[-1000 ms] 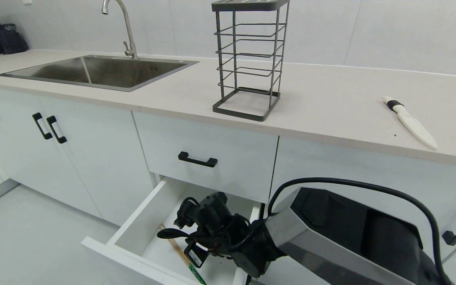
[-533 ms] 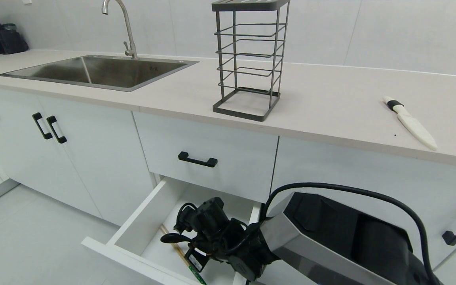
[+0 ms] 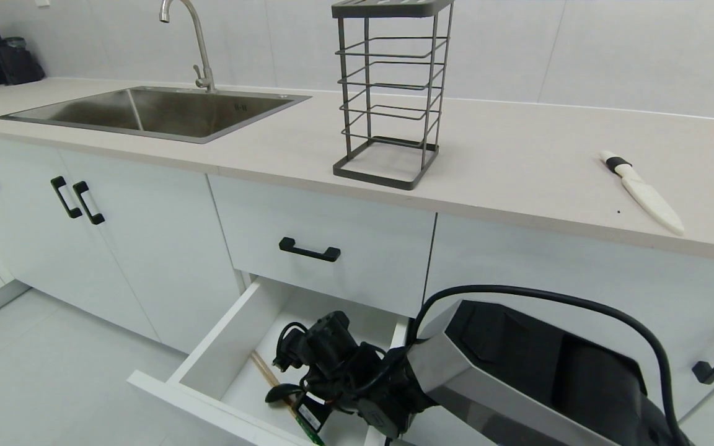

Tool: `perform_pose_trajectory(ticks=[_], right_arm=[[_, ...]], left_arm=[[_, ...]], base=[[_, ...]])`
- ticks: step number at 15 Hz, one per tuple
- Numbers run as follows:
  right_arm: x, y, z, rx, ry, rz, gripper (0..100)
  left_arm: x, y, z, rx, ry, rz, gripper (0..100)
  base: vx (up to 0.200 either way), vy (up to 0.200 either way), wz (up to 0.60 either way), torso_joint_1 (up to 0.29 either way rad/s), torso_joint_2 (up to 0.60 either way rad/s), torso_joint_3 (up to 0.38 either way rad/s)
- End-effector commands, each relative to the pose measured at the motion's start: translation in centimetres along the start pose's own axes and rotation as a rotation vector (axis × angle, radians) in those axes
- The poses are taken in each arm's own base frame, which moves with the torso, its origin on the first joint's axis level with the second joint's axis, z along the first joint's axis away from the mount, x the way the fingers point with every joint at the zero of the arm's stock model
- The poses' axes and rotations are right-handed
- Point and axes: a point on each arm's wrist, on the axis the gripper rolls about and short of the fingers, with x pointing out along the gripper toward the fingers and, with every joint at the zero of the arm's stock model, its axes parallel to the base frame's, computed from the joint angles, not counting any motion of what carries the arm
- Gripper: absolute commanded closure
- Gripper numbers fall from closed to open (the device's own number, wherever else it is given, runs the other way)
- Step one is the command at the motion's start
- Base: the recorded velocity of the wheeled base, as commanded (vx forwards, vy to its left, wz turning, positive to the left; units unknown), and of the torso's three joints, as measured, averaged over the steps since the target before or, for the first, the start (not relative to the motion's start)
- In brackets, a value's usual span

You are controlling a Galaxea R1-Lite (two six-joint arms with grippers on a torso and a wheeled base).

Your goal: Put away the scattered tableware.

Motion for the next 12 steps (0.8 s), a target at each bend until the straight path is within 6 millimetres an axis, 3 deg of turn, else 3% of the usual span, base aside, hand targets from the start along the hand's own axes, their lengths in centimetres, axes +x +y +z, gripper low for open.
perform_pose_trajectory(ticks=[1,6,8,12], right_arm=[[-0.1,0.0,0.1,-0.001,-0.006,0.001,0],[-0.5,-0.2,1.1,-0.023,-0.085,-0.014,0],[-2.8,0.0,2.8,-0.033,-0.155,-0.020,0],[-8.8,0.7,4.0,-0.061,-0.239,-0.020,0]], left_arm=[[0.0,0.0,0.0,0.000,0.003,-0.001,0],[0.0,0.0,0.0,0.000,0.001,0.000,0],[0.0,0.0,0.0,0.000,0.001,0.000,0],[0.0,0.0,0.0,0.000,0.001,0.001,0]], base=[[0.000,0.000,0.00,0.000,0.00,0.000],[0.000,0.000,0.00,0.000,0.00,0.000],[0.000,0.000,0.00,0.000,0.00,0.000],[0.000,0.000,0.00,0.000,0.00,0.000]])
